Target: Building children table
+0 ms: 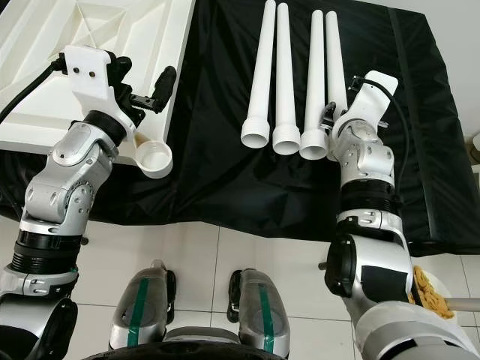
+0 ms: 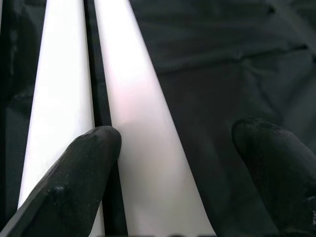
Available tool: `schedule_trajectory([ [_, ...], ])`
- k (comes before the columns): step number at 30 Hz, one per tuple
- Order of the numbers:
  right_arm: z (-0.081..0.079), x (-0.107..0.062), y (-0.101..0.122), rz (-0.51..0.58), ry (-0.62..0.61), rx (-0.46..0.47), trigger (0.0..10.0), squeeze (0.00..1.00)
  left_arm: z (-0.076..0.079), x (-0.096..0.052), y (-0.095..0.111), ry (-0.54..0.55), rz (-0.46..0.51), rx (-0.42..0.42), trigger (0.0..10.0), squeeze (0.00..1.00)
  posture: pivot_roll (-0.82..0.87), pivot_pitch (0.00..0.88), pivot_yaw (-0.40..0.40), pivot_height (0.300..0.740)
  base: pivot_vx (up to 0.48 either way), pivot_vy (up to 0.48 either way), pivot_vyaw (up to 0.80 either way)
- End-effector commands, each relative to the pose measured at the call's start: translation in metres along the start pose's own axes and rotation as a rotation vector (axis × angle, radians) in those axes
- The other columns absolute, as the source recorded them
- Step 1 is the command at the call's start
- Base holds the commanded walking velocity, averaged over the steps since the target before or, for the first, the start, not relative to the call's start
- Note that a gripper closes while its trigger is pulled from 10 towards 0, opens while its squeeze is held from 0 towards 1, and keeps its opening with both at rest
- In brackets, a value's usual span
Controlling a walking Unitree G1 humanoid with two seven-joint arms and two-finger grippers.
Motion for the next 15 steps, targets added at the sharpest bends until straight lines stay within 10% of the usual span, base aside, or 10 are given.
schedule_trajectory([
  [1,0.012,0.002,-0.033,-0.161,-0.028,0.011,10.0,0.00,0.005,0.000,0.005,-0.049,0.018,0.007,10.0,0.00,0.08,0.053,-0.061,0.740,0.000,0.000,0.00],
  [6,0.014,0.002,-0.047,-0.270,-0.013,0.066,10.0,0.00,0.004,0.000,0.006,-0.046,0.022,0.004,10.0,0.00,0.08,0.055,-0.062,0.740,0.000,0.000,0.00],
  [8,0.013,0.001,-0.054,-0.341,0.008,0.133,8.5,0.00,0.004,0.000,0.006,-0.042,0.025,0.004,10.0,0.00,0.08,0.055,-0.063,0.740,0.000,0.000,0.00],
  [13,0.011,-0.001,-0.059,-0.404,0.026,0.193,9.4,0.00,0.003,0.000,0.007,-0.040,0.028,0.002,10.0,0.00,0.08,0.055,-0.061,0.740,0.000,0.000,0.00],
  [15,0.009,-0.002,-0.064,-0.458,0.045,0.245,6.3,0.00,0.002,0.001,0.008,-0.037,0.031,0.004,10.0,0.00,0.08,0.056,-0.061,0.740,0.000,0.000,0.00],
])
Point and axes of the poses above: a point about 5 cm out from each wrist's last joint towards the gripper, its own x axis pointing out of the wrist towards the gripper, its own y axis along the axis of the wrist's last joint, z = x × y, the point moved 2 cm from there along x, pointing out of the wrist towards the gripper, and after that the axes turned 13 degrees about x, right-handed, at the moved point
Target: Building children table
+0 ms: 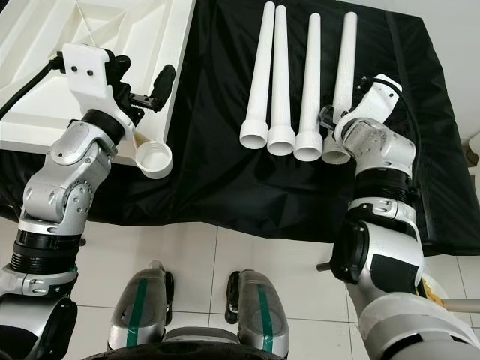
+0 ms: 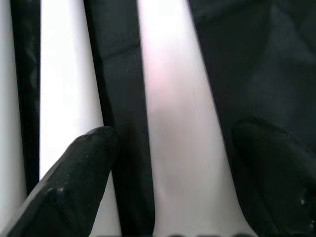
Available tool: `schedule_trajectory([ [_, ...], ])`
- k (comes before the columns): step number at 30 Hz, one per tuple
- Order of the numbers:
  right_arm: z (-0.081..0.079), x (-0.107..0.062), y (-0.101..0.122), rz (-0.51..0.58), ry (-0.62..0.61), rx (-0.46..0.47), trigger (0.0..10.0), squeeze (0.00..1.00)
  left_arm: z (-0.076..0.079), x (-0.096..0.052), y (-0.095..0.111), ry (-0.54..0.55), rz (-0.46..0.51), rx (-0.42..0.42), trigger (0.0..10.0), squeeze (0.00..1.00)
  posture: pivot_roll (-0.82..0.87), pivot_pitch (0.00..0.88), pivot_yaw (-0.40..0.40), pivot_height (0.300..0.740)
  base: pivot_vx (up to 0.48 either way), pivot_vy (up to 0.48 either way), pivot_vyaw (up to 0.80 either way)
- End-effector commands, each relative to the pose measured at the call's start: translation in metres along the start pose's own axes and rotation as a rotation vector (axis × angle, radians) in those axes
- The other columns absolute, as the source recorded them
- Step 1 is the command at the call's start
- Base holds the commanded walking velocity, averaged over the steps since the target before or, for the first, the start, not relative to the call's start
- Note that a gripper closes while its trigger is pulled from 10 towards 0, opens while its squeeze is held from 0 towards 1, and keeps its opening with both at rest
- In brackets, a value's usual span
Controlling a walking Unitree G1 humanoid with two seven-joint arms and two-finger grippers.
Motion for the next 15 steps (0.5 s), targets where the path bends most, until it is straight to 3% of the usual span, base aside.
schedule_trajectory([
  [1,0.022,0.007,-0.051,-0.236,-0.062,0.063,6.0,0.00,0.003,0.001,0.006,-0.041,0.021,0.003,10.0,0.00,0.08,0.056,-0.061,0.740,0.000,0.000,0.00],
  [4,0.023,0.007,-0.053,-0.261,-0.062,0.090,6.0,0.00,0.002,0.001,0.006,-0.040,0.021,0.004,10.0,0.00,0.08,0.056,-0.060,0.740,0.000,0.000,0.00],
  [5,0.026,0.007,-0.055,-0.271,-0.073,0.108,1.6,0.00,0.002,0.002,0.006,-0.037,0.021,0.004,10.0,0.00,0.08,0.057,-0.062,0.740,0.000,0.000,0.00],
  [7,0.030,0.008,-0.056,-0.283,-0.086,0.129,1.6,0.00,0.001,0.002,0.006,-0.034,0.020,0.006,10.0,0.00,0.08,0.057,-0.062,0.740,0.000,0.000,0.00],
  [8,0.033,0.008,-0.057,-0.283,-0.106,0.144,0.0,0.00,0.001,0.002,0.006,-0.032,0.021,0.006,10.0,0.00,0.08,0.058,-0.063,0.740,0.000,0.000,0.00],
  [15,0.040,0.008,-0.059,-0.304,-0.147,0.192,0.0,0.00,0.001,0.002,0.007,-0.027,0.022,0.002,10.0,0.00,0.08,0.057,-0.064,0.740,0.000,0.000,0.00],
])
Point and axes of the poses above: a point about 5 cm out from each wrist's last joint towards the gripper, its own x axis pointing out of the wrist towards the gripper, its own y axis along the axis of the wrist's last joint, z = x × y, the point moved 2 cm from there along x, pointing out of the wrist towards the gripper, and after that the axes turned 13 degrees about x, right-handed, at the moved point
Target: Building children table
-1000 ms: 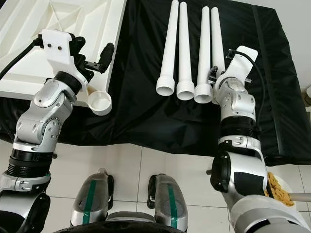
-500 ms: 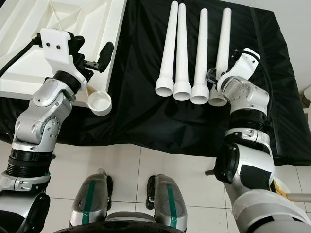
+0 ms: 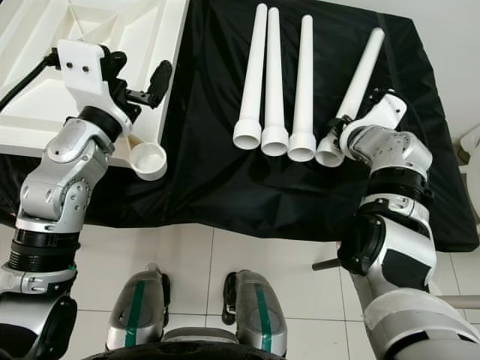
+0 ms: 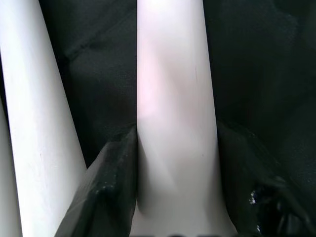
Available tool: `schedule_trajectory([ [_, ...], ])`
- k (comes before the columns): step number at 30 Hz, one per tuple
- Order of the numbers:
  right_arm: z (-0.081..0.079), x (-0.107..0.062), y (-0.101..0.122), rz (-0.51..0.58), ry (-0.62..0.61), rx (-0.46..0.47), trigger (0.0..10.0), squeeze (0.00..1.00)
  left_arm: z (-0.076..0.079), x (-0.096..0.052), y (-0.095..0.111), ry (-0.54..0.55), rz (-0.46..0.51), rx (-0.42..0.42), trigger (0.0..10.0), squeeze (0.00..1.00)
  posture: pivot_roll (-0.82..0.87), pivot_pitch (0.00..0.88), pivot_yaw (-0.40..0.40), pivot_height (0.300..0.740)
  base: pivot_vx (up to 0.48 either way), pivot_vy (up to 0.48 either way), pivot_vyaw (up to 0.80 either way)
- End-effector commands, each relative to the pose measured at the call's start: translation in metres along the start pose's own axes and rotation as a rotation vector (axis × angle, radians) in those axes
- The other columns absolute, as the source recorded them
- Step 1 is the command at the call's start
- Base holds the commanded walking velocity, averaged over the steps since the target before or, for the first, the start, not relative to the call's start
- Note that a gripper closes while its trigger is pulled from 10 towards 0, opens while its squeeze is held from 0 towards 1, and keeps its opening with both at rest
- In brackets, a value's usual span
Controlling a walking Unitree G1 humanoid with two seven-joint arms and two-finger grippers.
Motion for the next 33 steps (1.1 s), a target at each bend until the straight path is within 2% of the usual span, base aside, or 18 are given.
schedule_trajectory([
  [1,0.030,0.012,-0.050,-0.204,-0.124,0.017,0.0,0.00,0.004,0.001,0.004,-0.037,0.015,-0.001,10.0,0.00,0.08,0.057,-0.064,0.740,0.000,0.000,0.00],
  [5,0.031,0.012,-0.048,-0.182,-0.129,-0.003,0.0,0.00,0.004,0.002,0.005,-0.035,0.018,-0.009,10.0,0.00,0.08,0.055,-0.064,0.740,0.000,0.000,0.00],
  [6,0.024,0.012,-0.040,-0.123,-0.101,-0.025,0.0,0.00,0.004,0.002,0.005,-0.041,0.020,-0.013,10.0,0.00,0.08,0.053,-0.065,0.740,0.000,0.000,0.00],
  [8,0.021,0.012,-0.037,-0.104,-0.087,-0.024,0.0,0.00,0.005,0.003,0.005,-0.044,0.021,-0.014,10.0,0.00,0.08,0.053,-0.065,0.740,0.000,0.000,0.00],
  [10,0.012,0.010,-0.024,0.004,-0.050,-0.056,0.0,0.00,0.006,0.003,0.006,-0.061,0.025,-0.020,10.0,0.00,0.08,0.052,-0.066,0.740,0.000,0.000,0.00],
  [12,0.010,0.009,-0.021,0.032,-0.041,-0.065,0.0,0.00,0.006,0.003,0.006,-0.065,0.026,-0.022,10.0,0.00,0.08,0.052,-0.066,0.740,0.000,0.000,0.00],
  [13,-0.006,0.004,-0.008,0.116,0.051,-0.071,0.0,0.00,0.006,0.004,0.007,-0.088,0.032,-0.014,10.0,0.00,0.08,0.048,-0.066,0.740,0.000,0.000,0.00],
  [14,-0.006,0.004,-0.008,0.116,0.051,-0.071,0.0,0.00,0.006,0.004,0.007,-0.088,0.032,-0.014,10.0,0.00,0.08,0.048,-0.066,0.740,0.000,0.000,0.00],
  [17,-0.025,-0.005,0.008,0.202,0.157,-0.070,0.0,0.00,0.003,0.005,0.008,-0.104,0.039,0.014,10.0,0.00,0.08,0.045,-0.067,0.740,0.000,0.000,0.00],
  [19,-0.032,-0.009,0.015,0.239,0.195,-0.068,0.0,0.00,0.001,0.006,0.008,-0.106,0.040,0.021,10.0,0.00,0.08,0.044,-0.068,0.740,0.000,0.000,0.00],
  [20,-0.035,-0.011,0.019,0.250,0.218,-0.059,6.0,0.00,0.000,0.007,0.009,-0.110,0.043,0.026,10.0,0.00,0.08,0.043,-0.069,0.740,0.000,0.000,0.00],
  [21,-0.040,-0.014,0.023,0.262,0.257,-0.045,10.0,0.00,-0.001,0.007,0.010,-0.118,0.046,0.030,10.0,0.00,0.08,0.042,-0.071,0.740,0.000,0.000,0.00],
  [26,-0.049,-0.020,0.030,0.296,0.347,-0.020,10.0,0.00,0.000,0.009,0.011,-0.138,0.050,0.038,10.0,0.00,0.08,0.041,-0.073,0.740,0.000,0.000,0.00],
  [28,-0.058,-0.028,0.035,0.370,0.455,-0.004,10.0,0.00,0.002,0.011,0.013,-0.171,0.058,0.042,10.0,0.00,0.08,0.041,-0.072,0.740,0.000,0.000,0.00],
  [33,-0.063,-0.032,0.037,0.402,0.511,-0.011,10.0,0.00,0.004,0.012,0.015,-0.190,0.064,0.042,10.0,0.00,0.08,0.041,-0.074,0.740,0.000,0.000,0.00],
])
Point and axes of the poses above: a point about 5 cm out from each wrist's last joint towards the gripper, its own x axis pointing out of the wrist towards the gripper, its own y axis along the axis of the wrist's last joint, z = x × y, the point moved 2 cm from there along x, pointing out of the wrist towards the gripper, and after that the axes turned 13 degrees about x, right-handed, at the moved point
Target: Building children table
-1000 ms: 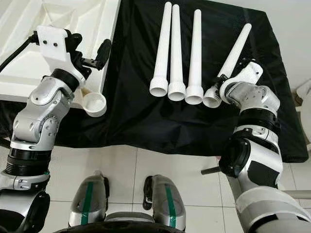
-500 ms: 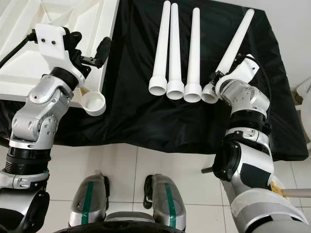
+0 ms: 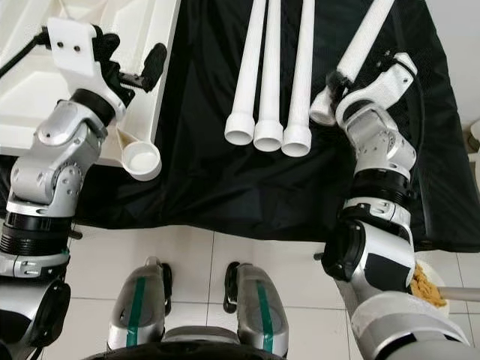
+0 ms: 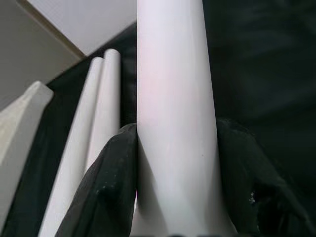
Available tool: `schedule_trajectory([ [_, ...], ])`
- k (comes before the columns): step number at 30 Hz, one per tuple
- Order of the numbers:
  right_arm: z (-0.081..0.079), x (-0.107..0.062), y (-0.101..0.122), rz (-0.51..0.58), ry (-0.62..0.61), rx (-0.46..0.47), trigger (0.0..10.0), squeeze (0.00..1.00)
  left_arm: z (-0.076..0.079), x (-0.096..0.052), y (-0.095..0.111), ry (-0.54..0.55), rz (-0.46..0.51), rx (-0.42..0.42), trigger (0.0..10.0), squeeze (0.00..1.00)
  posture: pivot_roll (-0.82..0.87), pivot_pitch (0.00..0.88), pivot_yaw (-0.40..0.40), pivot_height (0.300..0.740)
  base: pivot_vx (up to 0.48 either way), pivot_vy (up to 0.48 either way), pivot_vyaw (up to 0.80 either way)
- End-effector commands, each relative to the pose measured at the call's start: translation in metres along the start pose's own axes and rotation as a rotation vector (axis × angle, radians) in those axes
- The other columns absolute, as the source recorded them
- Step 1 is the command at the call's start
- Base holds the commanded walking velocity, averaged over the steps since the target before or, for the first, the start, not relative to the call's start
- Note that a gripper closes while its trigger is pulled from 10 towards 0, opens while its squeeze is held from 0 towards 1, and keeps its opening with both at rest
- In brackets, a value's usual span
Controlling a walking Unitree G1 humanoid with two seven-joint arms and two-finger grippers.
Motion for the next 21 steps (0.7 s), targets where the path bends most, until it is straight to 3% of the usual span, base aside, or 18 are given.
schedule_trajectory([
  [1,-0.006,-0.002,0.005,0.039,0.049,0.006,10.0,0.00,0.015,0.001,0.004,-0.190,0.044,0.007,10.0,0.00,0.08,0.041,-0.075,0.740,0.000,0.000,0.00],
  [2,-0.006,-0.002,0.005,0.039,0.049,0.006,10.0,0.00,0.015,0.001,0.004,-0.190,0.044,0.007,10.0,0.00,0.08,0.041,-0.075,0.740,0.000,0.000,0.00],
  [6,-0.028,-0.011,0.005,0.127,0.270,-0.062,10.0,0.00,0.018,0.003,0.008,-0.230,0.063,0.010,10.0,0.00,0.08,0.038,-0.075,0.740,0.000,0.000,0.00],
  [10,-0.039,-0.016,0.001,0.143,0.363,-0.093,10.0,0.00,0.018,0.006,0.014,-0.232,0.084,-0.006,10.0,0.00,0.09,0.035,-0.078,0.740,0.000,0.000,0.00],
  [21,-0.066,-0.027,-0.016,0.094,0.574,-0.087,10.0,0.00,0.018,0.011,0.025,-0.237,0.124,-0.032,10.0,0.00,0.10,0.022,-0.082,0.740,0.000,0.000,0.00],
])
Point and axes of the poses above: a point about 5 cm out from each wrist's last joint towards the gripper, its own x axis pointing out of the wrist towards the gripper, its own y axis along the axis of the wrist's last joint, z = x × y, the point moved 2 cm from there along x, pointing out of the wrist towards the gripper, and after that the axes turned 13 degrees about x, right-handed, at the moved point
